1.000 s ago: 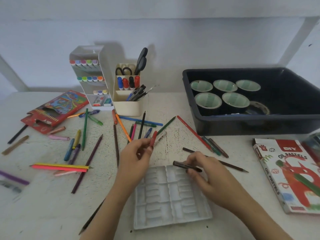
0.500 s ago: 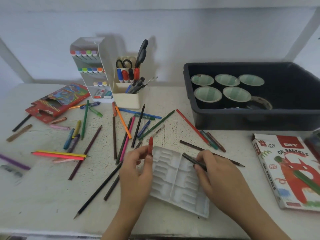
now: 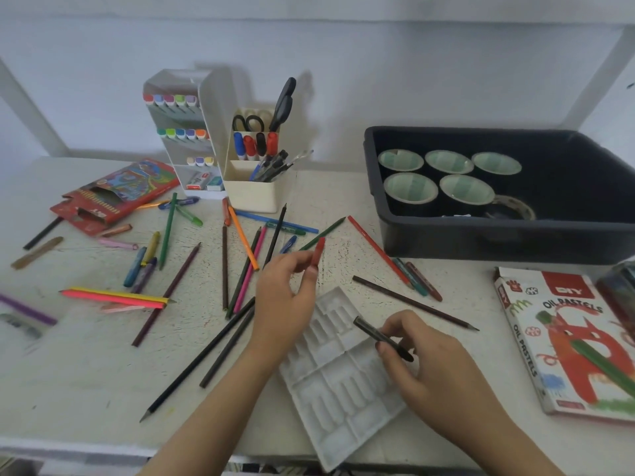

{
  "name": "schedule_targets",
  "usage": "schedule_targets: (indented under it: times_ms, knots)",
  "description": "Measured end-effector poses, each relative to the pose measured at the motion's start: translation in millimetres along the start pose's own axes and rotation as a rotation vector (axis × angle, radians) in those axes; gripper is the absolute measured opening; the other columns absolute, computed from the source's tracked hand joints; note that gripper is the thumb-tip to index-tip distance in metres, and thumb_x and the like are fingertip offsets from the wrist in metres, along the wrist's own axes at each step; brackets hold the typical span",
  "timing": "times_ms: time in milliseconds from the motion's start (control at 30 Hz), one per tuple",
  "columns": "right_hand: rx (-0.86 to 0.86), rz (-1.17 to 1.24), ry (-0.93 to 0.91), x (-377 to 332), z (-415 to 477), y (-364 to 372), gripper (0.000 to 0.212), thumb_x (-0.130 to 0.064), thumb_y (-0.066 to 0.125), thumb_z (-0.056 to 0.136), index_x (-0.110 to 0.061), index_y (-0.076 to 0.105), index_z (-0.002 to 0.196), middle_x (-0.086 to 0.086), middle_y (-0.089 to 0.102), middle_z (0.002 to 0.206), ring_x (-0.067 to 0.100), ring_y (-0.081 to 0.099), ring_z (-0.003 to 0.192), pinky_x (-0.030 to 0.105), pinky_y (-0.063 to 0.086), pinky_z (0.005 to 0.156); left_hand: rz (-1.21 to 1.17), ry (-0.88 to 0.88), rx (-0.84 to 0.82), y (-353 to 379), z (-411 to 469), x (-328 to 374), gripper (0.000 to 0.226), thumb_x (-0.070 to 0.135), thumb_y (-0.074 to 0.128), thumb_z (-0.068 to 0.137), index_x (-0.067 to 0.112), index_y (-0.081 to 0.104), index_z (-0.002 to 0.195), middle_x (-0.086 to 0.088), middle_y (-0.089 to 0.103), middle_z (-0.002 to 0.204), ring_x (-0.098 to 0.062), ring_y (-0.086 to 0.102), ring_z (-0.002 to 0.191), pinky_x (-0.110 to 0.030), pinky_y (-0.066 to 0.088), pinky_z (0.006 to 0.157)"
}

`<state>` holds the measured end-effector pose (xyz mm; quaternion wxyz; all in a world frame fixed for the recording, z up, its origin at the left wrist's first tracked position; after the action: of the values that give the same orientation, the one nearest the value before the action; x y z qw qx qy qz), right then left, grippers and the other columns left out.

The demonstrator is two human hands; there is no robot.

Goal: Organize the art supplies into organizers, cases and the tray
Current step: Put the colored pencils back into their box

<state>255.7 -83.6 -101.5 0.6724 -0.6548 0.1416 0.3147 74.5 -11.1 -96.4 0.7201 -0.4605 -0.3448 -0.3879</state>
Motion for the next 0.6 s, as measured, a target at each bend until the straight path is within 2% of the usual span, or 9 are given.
schedule_targets:
  times_ms: [100,167,233,333,400,467,533,600]
  knots:
    - [0.045,-0.089,-0.031,-6,0,-1,0.009,-0.032,0.058,0.088,-0.034,0.05,0.089,-0.014,0.059,0.074,0.005,0.054,0.076,0.019,0.042,0.062,0.008,0.02,-0.031,12,7,-2,0.02,0.01,0.058,0.09,0.02,0.066,0.106,0.014,0.062,0.095,0.002,0.055,0.094,-0.008,0.041,0.083]
    - [0.11,-0.159,-0.097,-15,4,-8,0.004,-0.034,0.054,0.086,-0.032,0.051,0.089,-0.017,0.058,0.073,0.005,0.051,0.075,0.012,0.039,0.065,-0.004,0.057,-0.054,19,11,1,0.019,0.009,0.059,0.09,0.021,0.065,0.104,0.016,0.061,0.094,0.001,0.055,0.093,-0.009,0.041,0.082]
    - [0.06,-0.146,-0.123,-19,9,-4,0.012,-0.04,0.043,0.087,-0.032,0.05,0.092,-0.019,0.057,0.077,0.003,0.05,0.08,0.012,0.04,0.068,-0.01,0.089,-0.098,27,16,6,0.019,0.009,0.06,0.089,0.023,0.064,0.102,0.016,0.061,0.093,0.002,0.055,0.091,-0.007,0.041,0.081]
    - [-0.03,-0.142,-0.143,-19,15,6,0.016,-0.042,0.034,0.087,-0.033,0.045,0.094,-0.016,0.058,0.077,0.003,0.052,0.077,0.014,0.041,0.06,-0.008,0.109,-0.151,34,25,13,0.018,0.01,0.06,0.089,0.023,0.066,0.101,0.014,0.063,0.093,-0.001,0.056,0.09,-0.01,0.042,0.08]
    - [-0.023,-0.163,-0.145,-18,13,10,0.015,-0.043,0.033,0.087,-0.033,0.042,0.095,-0.014,0.058,0.073,0.003,0.052,0.066,0.012,0.037,0.052,-0.024,0.074,-0.153,31,29,14,0.018,0.011,0.061,0.089,0.022,0.067,0.102,0.014,0.063,0.092,0.001,0.057,0.087,-0.01,0.043,0.077]
    - [-0.008,-0.156,-0.116,-17,8,13,0.012,-0.043,0.034,0.088,-0.035,0.039,0.096,-0.01,0.062,0.071,0.006,0.055,0.058,0.014,0.04,0.047,-0.02,0.023,-0.143,23,28,15,0.018,0.01,0.062,0.087,0.024,0.066,0.098,0.014,0.064,0.089,0.001,0.057,0.082,-0.009,0.044,0.071]
    - [0.024,-0.137,-0.092,-16,4,14,0.008,-0.039,0.041,0.089,-0.038,0.036,0.094,-0.008,0.064,0.068,0.008,0.057,0.053,0.016,0.041,0.043,-0.032,-0.063,-0.14,15,23,10,0.017,0.01,0.063,0.085,0.022,0.066,0.096,0.011,0.065,0.085,-0.002,0.059,0.078,-0.015,0.048,0.068]
    - [0.078,-0.097,-0.069,-18,2,8,0.013,-0.034,0.048,0.091,-0.038,0.036,0.09,-0.008,0.062,0.063,0.008,0.058,0.056,0.016,0.04,0.043,-0.063,-0.158,-0.126,4,13,2,0.016,0.009,0.063,0.084,0.019,0.068,0.096,0.008,0.067,0.082,-0.009,0.063,0.077,-0.023,0.053,0.069]
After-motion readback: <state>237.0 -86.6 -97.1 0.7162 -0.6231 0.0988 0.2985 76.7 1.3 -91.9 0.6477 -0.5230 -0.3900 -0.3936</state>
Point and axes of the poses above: each hand's wrist, its own z-axis towards the middle knuckle, its own y-axis out of the palm, x = y × z, the point moved 10 cm from there along z, towards the middle knuckle
